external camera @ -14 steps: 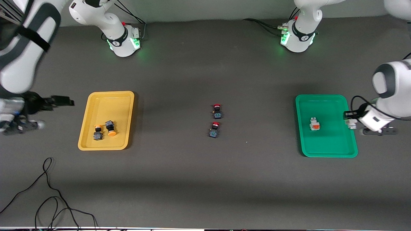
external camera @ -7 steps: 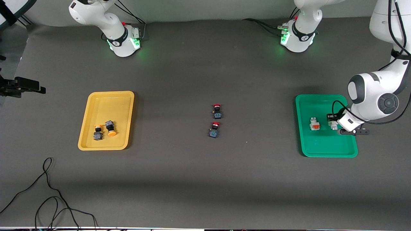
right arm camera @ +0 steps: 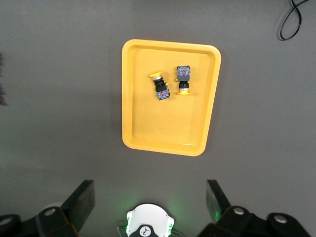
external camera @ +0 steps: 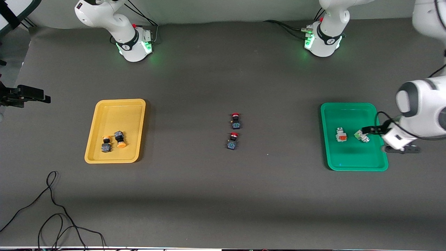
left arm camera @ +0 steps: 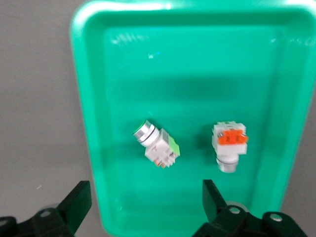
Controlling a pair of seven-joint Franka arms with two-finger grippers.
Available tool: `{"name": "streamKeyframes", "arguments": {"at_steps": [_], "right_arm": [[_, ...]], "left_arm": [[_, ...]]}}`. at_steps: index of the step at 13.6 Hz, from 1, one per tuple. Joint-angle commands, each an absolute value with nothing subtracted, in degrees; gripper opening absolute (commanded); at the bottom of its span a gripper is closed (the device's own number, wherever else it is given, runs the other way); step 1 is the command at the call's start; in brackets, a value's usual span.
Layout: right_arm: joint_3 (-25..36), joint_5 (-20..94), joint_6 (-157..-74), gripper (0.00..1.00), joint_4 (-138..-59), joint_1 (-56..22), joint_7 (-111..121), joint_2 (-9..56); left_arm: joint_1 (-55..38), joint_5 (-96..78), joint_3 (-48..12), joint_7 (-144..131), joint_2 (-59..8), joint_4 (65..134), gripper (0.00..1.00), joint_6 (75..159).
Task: Place green and yellow buttons in trays
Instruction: 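Release the green switch in the green tray with the left gripper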
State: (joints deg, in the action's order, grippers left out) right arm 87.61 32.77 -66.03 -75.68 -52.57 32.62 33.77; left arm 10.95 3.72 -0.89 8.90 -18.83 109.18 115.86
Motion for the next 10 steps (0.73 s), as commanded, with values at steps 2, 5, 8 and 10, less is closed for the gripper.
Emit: {"name": "streamKeyframes", "arguments": {"at_steps": [2,5,8,10], "right_arm": [[87.9,32.6,-65.8,1.0,-75.9,-53.3,31.4,33.3],[88.0,32.5,-65.9,1.0,-76.5,-53.3,31.4,33.2],[85.9,32.4,-65.9,1.0,-76.3,-51.7,30.0,31.8],[80.6,32.0,-65.9,1.0,-75.5,-47.1,29.3,29.0]], "left_arm": [[11.4,3.1,-1.6,9.9,-17.8,97.1,1.0,100.7],[11.0,2.0,-1.8,9.8,-14.0,93.7,1.0,93.7],[10.7,-0.8,-1.8,9.8,-8.0,93.8,1.0,90.2],[9.2,-1.1,-2.2,9.7,-4.9,93.7,1.0,88.3]]}}
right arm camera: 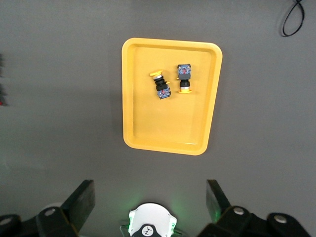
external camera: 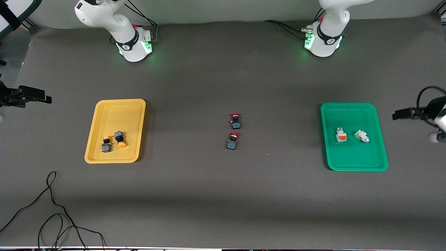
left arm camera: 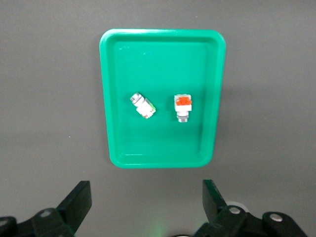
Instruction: Place green and yellow buttons in trays
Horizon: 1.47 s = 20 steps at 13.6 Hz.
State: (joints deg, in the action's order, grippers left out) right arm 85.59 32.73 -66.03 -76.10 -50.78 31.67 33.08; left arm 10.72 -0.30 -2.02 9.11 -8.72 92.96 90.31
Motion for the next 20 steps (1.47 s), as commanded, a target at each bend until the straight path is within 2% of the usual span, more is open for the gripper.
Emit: {"name": "streamKeyframes", "arguments": {"at_steps": [1,2,3,5,7,8,15,18,20], "right_arm": [[78.9,31.2,-65.9,1.0,-75.1,-45.4,28.9,28.6],[75.7,30.3,-65.8,1.0,-74.1,-42.7,27.9,27.5],[64.9,26.0,-65.9,1.0,-72.3,-36.0,23.9,23.2],[48.1,18.0,-66.7,1.0,-71.2,-26.6,18.4,18.6],[34.9,13.4,-67.8,1.0,-71.4,-18.9,12.3,15.2],[30.9,11.7,-68.0,1.0,-71.5,-17.0,10.3,14.6],[15.8,8.8,-69.2,1.0,-71.5,-9.9,-1.0,13.8],[6.6,6.2,-69.9,1.0,-71.7,-3.0,-2.3,13.0],[4.9,6.2,-70.4,1.0,-71.7,-0.5,-2.3,12.8]], "left_arm": [[7.8,-1.1,-2.2,8.9,-3.5,93.9,1.0,88.0],[5.9,-1.1,-1.8,8.7,-2.6,93.9,1.0,87.4],[3.3,-1.1,-1.5,7.3,-1.1,94.0,1.0,86.7],[-0.2,-1.0,-1.5,2.7,0.3,94.0,1.0,86.1],[-2.4,-0.9,-1.2,1.0,1.1,93.5,1.0,84.9],[-3.0,-1.0,-1.1,0.9,1.4,93.4,1.0,84.6],[-3.1,-1.2,-1.4,0.6,1.7,93.4,1.0,84.5],[-3.0,-1.2,-1.3,1.3,1.6,93.6,1.0,84.3],[-3.0,-1.1,-1.3,1.3,1.6,93.6,1.0,84.3]]}}
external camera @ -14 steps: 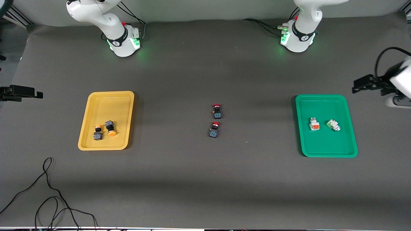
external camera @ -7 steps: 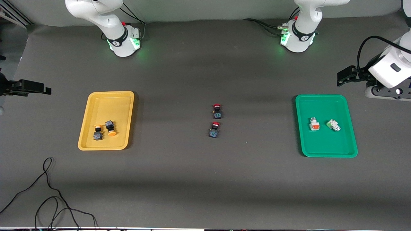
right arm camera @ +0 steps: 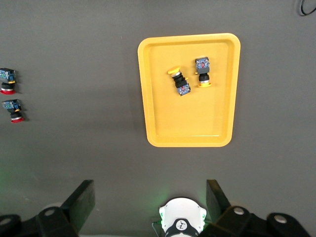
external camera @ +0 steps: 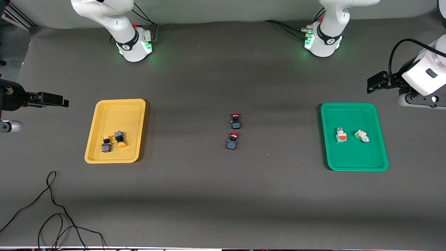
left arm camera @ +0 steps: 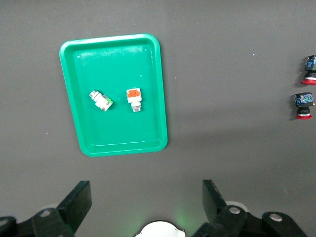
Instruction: Place green and yellow buttons in trays
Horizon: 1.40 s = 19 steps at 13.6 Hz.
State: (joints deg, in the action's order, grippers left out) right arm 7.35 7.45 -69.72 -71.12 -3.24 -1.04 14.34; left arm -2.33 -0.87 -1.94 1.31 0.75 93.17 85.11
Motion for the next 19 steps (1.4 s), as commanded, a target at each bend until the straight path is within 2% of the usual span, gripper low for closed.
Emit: {"name": "streamKeyframes", "arguments": {"at_steps": [1,4,8,15,19], "right_arm": [[4.7,6.5,-70.7,1.0,-72.1,0.5,-2.3,12.4],[-1.0,6.2,-74.8,1.0,-78.0,5.3,-2.3,7.9],[-1.4,5.1,-84.4,1.0,-91.0,6.2,-2.2,0.0],[-1.1,-0.1,-89.3,1.0,-88.6,6.2,-2.2,-2.3],[-0.9,1.0,-88.1,1.0,-87.6,5.8,-2.7,-3.6]], "left_arm": [[-3.0,-1.1,-1.4,1.3,1.6,93.6,1.0,84.3],[-2.9,-1.0,-1.3,1.3,1.6,93.6,1.0,84.3],[-2.8,-0.7,-1.3,1.3,1.7,93.5,1.0,84.3],[-2.8,-0.7,-1.3,1.4,1.7,93.3,1.0,84.3],[-2.8,-0.7,-1.3,1.4,1.7,93.3,1.0,84.3]]}}
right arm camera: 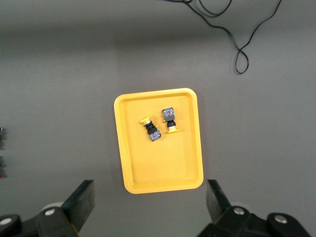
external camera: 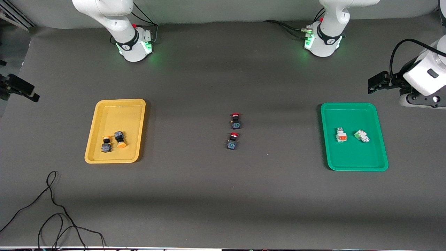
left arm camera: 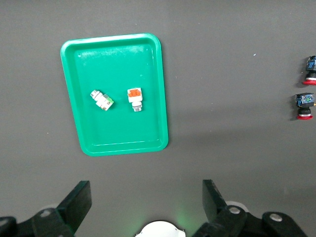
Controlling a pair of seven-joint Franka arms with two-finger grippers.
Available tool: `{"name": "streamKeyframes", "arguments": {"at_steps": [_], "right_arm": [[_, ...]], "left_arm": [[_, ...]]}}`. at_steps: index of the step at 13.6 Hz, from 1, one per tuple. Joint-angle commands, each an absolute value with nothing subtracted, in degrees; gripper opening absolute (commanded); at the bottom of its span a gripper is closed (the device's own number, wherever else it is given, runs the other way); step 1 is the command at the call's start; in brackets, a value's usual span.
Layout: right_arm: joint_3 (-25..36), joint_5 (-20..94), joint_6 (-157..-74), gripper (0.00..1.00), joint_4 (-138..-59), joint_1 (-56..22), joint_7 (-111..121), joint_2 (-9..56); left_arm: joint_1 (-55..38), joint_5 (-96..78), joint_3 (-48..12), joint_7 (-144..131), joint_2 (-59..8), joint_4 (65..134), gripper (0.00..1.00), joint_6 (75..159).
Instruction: Place green and yellow buttons in trays
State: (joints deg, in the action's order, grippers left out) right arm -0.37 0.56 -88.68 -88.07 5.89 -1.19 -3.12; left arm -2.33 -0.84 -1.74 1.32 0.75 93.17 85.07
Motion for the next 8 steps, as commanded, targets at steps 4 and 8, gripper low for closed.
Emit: {"name": "streamKeyframes", "arguments": {"at_steps": [4,8], "right_arm": [[-1.1,0.8,-87.4,1.0,-87.4,5.5,-5.3,-3.2],[-0.7,0.7,-87.2,1.0,-87.5,5.6,-5.2,-3.3]], "left_arm": [[-2.8,-0.7,-1.3,1.4,1.7,93.3,1.0,84.3],[-2.8,-0.7,-1.3,1.4,1.7,93.3,1.0,84.3]]}}
